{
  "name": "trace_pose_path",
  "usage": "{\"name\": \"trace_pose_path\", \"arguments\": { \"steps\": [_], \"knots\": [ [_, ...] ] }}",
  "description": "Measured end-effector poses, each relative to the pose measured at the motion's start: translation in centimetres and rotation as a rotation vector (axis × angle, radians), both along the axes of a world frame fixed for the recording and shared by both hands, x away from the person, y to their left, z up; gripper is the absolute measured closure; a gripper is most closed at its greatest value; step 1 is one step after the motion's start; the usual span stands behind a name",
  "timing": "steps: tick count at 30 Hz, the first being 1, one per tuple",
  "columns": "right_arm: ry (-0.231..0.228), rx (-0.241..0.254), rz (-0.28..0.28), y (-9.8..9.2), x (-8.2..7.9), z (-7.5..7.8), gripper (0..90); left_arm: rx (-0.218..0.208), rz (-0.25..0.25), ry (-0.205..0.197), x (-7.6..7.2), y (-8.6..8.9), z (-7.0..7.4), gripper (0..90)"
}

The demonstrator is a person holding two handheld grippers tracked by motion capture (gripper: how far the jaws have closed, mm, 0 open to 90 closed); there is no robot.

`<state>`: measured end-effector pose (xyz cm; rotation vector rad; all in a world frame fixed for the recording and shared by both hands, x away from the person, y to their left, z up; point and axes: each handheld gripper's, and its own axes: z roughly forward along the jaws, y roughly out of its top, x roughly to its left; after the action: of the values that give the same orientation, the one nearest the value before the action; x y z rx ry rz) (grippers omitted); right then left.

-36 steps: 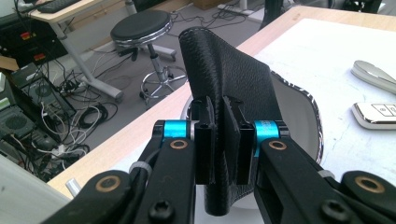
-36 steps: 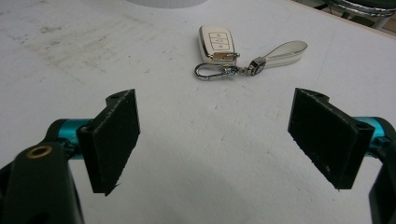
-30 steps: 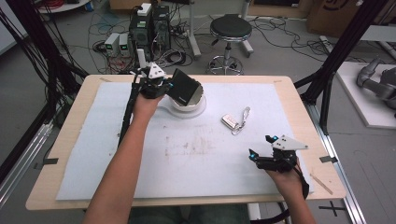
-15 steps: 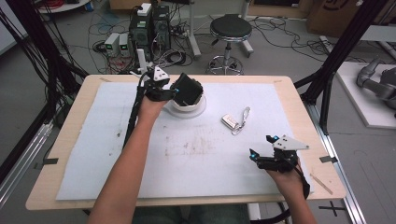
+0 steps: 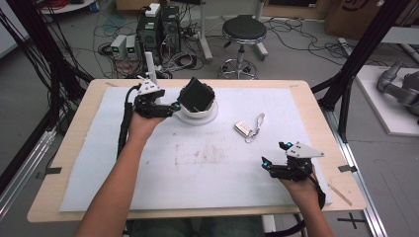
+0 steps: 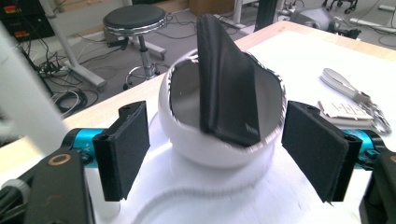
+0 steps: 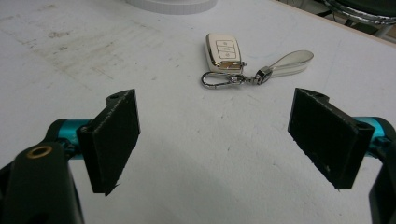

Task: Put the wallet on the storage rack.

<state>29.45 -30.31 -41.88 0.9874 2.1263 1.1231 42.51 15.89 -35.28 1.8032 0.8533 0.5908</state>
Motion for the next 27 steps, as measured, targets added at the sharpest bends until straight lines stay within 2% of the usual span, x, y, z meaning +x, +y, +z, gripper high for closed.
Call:
{"name": "trace_pose_path", "arguments": {
  "steps": [2, 6, 10, 14, 16, 20, 27],
  "knots": [
    [0.002, 0.005, -0.004, -0.1, 0.1, 0.0, 17.1, -0.017, -0.019, -0.019, -1.3, 0.7, 0.2, 22.5],
    [0.006, 0.011, -0.014, -0.2, 0.2, -0.1, 17.0, -0.015, -0.048, -0.026, -3.9, 2.3, 0.3, 21.7],
    [0.001, 0.009, -0.013, -0.2, 0.2, 0.0, 17.0, -0.043, -0.099, -0.004, -6.6, 3.9, -0.4, 21.4],
    [0.002, 0.005, -0.018, -0.2, 0.3, 0.0, 17.1, -0.080, -0.107, 0.004, -8.7, 5.5, -1.5, 21.5],
    [0.004, 0.003, -0.022, -0.1, 0.4, 0.0, 17.1, -0.085, -0.103, 0.015, -9.3, 5.9, -1.7, 21.4],
    [0.001, 0.007, -0.027, 0.1, 0.5, 0.1, 17.0, -0.089, -0.110, 0.004, -10.4, 6.6, -2.1, 21.2],
    [0.011, 0.015, -0.051, 0.1, 0.9, 0.1, 17.1, -0.090, -0.088, -0.011, -10.5, 7.7, -2.3, 19.5]
  ]
}}
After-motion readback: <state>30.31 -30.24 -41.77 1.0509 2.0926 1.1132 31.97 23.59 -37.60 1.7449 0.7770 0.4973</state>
